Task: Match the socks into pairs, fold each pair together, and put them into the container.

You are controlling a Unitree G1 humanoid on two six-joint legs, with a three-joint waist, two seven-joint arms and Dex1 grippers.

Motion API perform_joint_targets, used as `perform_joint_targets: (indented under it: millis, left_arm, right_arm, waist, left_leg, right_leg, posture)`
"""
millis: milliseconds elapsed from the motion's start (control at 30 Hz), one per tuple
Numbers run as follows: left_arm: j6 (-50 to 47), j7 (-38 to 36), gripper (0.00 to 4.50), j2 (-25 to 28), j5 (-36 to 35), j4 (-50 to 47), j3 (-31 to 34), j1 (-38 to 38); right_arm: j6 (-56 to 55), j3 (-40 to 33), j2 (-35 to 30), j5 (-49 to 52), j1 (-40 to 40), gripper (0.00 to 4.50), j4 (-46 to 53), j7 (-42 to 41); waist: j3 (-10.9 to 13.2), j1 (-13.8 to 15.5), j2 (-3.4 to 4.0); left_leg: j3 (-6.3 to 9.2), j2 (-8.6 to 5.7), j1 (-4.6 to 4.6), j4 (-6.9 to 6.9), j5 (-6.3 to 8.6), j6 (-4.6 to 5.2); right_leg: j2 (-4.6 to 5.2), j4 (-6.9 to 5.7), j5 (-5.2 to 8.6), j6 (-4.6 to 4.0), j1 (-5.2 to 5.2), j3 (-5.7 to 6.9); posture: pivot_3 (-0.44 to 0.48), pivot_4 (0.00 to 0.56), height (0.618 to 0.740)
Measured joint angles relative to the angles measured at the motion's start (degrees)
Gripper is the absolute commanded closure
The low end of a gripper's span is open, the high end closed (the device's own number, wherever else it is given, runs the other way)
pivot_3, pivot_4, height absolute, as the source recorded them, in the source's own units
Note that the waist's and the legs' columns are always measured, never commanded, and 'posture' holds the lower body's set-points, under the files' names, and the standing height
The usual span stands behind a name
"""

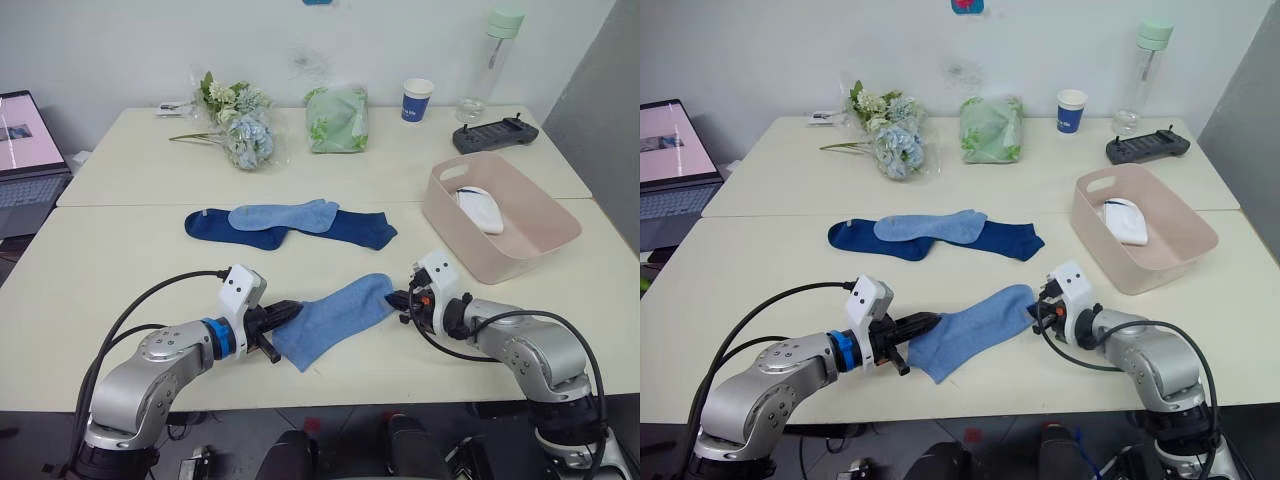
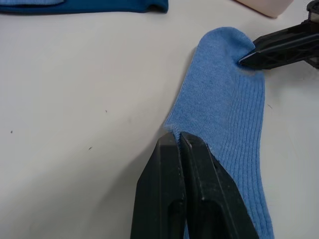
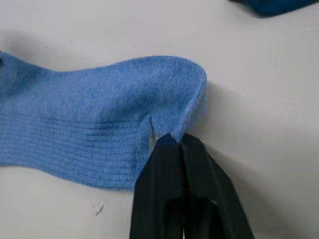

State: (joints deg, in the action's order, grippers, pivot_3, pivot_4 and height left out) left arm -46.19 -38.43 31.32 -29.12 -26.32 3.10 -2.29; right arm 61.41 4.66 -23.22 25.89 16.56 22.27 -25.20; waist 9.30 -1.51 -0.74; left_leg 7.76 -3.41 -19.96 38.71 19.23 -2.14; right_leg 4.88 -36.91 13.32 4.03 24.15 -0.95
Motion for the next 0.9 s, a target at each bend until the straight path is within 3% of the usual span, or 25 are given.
perform_joint_targets:
  millis: [367,500,700,900]
  left_arm:
    - [-1.0,4.1,4.5,-2.57,-2.27,-0.48,1.65,3.9]
    - [-2.98,9.59,4.5,-7.08,-4.57,-3.98,4.17,7.08]
    - [-3.44,17.64,4.5,-14.09,-5.52,-9.48,3.08,13.12]
    - [-1.82,21.15,4.5,-16.55,-4.82,-11.27,0.55,17.1]
  right_arm:
    - [-4.81,0.44,-0.29,-0.61,6.9,4.48,-6.57,-2.16]
    - [-9.55,4.17,0.89,-2.79,11.49,4.48,-13.86,-5.45]
    - [-19.63,9.25,6.34,-7.48,22.71,4.48,-30.54,-11.51]
    - [-27.1,11.48,11.33,-11.22,27.44,4.48,-41.9,-15.34]
  waist:
    - [0.0,-0.14,0.01]
    - [0.0,-0.3,0.01]
    - [0.01,-0.21,0.01]
    - [0.01,-0.06,0.01]
  left_leg:
    - [0.0,0.01,0.01,0.0,0.0,0.0]
    - [-0.08,0.03,0.03,0.0,0.0,0.0]
    - [-0.04,0.02,0.04,0.0,-0.01,-0.02]
    - [-0.03,0.03,-0.01,0.0,0.0,-0.02]
  right_leg:
    - [-0.01,0.0,0.0,0.0,0.0,0.01]
    - [0.01,0.02,-0.01,-0.01,0.0,-0.08]
    - [0.01,-0.03,-0.01,-0.01,0.01,-0.04]
    - [0.07,0.05,-0.01,-0.01,0.03,-0.06]
  posture:
    - [0.0,0.15,0.74]
    - [0.0,0.15,0.74]
    - [0.0,0.15,0.74]
    - [0.0,0.15,0.74]
